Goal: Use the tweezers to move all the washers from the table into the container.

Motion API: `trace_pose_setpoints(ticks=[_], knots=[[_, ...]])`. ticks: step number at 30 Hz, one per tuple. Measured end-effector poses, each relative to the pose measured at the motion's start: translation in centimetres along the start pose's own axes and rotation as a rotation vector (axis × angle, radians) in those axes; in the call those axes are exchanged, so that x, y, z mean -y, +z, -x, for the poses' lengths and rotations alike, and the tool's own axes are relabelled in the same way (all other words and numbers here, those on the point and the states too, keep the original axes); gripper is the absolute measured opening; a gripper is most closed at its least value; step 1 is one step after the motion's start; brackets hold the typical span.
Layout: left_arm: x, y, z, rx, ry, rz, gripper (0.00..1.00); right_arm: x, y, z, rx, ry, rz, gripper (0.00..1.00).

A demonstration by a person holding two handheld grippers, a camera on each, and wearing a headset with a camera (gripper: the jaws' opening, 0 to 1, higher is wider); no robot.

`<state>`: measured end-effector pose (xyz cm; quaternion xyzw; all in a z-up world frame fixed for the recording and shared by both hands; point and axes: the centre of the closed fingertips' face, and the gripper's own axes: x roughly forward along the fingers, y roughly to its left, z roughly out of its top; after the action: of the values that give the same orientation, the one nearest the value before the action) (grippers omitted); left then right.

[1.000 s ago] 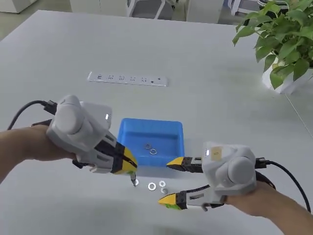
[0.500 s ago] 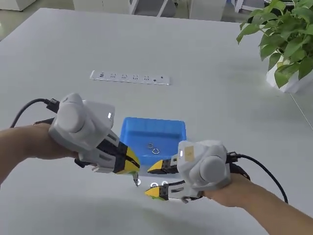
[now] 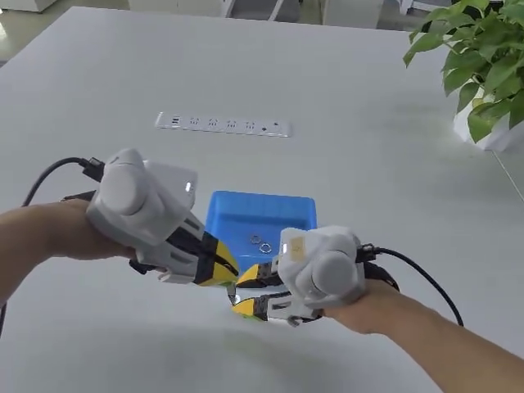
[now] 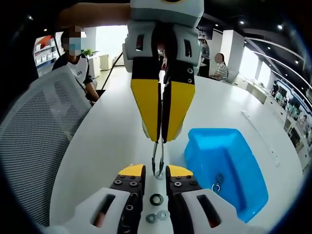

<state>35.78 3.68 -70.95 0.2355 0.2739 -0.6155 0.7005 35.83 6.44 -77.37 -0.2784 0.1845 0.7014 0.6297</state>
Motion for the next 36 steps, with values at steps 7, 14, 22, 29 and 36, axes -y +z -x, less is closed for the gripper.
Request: trace_pose_setpoints(ticks=[7, 14, 22, 29, 36], knots=[[-0.07, -0.04, 0.04, 0.000, 0.002, 0.002, 0.05, 0.22, 0.40, -0.52, 0.006, -0.003, 0.004, 0.13], [-0.14, -0.04, -0.03, 0.005, 0.002, 0.009, 0.05, 0.21, 0.40, -0.55, 0.007, -0.006, 0.001, 0.10], [-0.17, 0.04, -0.09, 0.010, 0.000, 0.021, 0.06, 0.25, 0.46, -0.49, 0.010, -0.018, 0.000, 0.09], [-0.17, -0.04, -0.24, -0.001, 0.005, 0.026, 0.07, 0.25, 0.38, -0.43, 0.015, -0.023, -0.017, 0.08], [-0.02, -0.36, 0.03, -0.024, 0.016, 0.022, 0.11, 0.15, 0.33, -0.32, 0.015, -0.024, -0.020, 0.08]])
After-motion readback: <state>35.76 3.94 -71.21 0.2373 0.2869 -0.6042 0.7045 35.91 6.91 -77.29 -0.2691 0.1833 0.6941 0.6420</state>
